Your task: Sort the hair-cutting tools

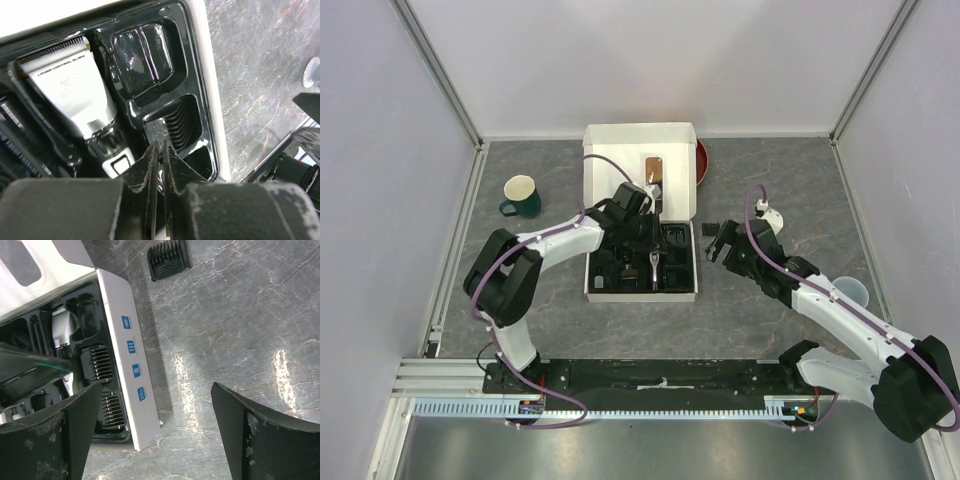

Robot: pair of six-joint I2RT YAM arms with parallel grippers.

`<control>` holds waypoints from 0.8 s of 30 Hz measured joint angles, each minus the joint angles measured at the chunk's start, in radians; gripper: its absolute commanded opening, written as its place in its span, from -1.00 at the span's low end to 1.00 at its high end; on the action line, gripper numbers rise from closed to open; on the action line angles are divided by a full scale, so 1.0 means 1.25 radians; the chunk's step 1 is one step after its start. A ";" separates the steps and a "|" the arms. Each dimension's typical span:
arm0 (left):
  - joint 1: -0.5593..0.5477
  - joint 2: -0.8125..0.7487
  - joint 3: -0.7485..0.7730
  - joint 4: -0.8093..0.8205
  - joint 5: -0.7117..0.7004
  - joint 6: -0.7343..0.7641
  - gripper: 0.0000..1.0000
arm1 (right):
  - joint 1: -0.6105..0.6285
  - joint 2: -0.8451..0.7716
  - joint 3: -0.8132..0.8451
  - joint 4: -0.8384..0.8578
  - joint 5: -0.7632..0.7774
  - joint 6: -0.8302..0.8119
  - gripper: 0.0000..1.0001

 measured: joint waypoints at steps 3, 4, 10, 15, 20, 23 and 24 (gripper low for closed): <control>-0.001 -0.065 -0.021 -0.002 -0.038 0.000 -0.72 | 0.000 0.032 0.007 0.001 0.017 -0.021 0.96; -0.001 -0.085 -0.029 -0.003 -0.051 0.001 -0.72 | 0.000 0.046 0.010 0.002 0.020 -0.028 0.96; -0.001 -0.248 -0.108 0.005 -0.160 0.002 -0.58 | -0.002 0.168 0.043 0.019 0.052 -0.085 0.96; -0.001 -0.388 -0.228 0.005 -0.255 0.002 -0.36 | -0.035 0.270 0.080 0.060 0.062 -0.162 0.96; -0.001 -0.499 -0.314 0.009 -0.317 0.002 -0.18 | -0.075 0.379 0.137 0.101 0.049 -0.249 0.96; -0.001 -0.555 -0.368 0.010 -0.340 0.001 -0.13 | -0.081 0.454 0.196 0.121 0.043 -0.300 0.96; -0.001 -0.567 -0.381 0.010 -0.346 0.001 -0.12 | -0.081 0.476 0.215 0.129 0.042 -0.316 0.96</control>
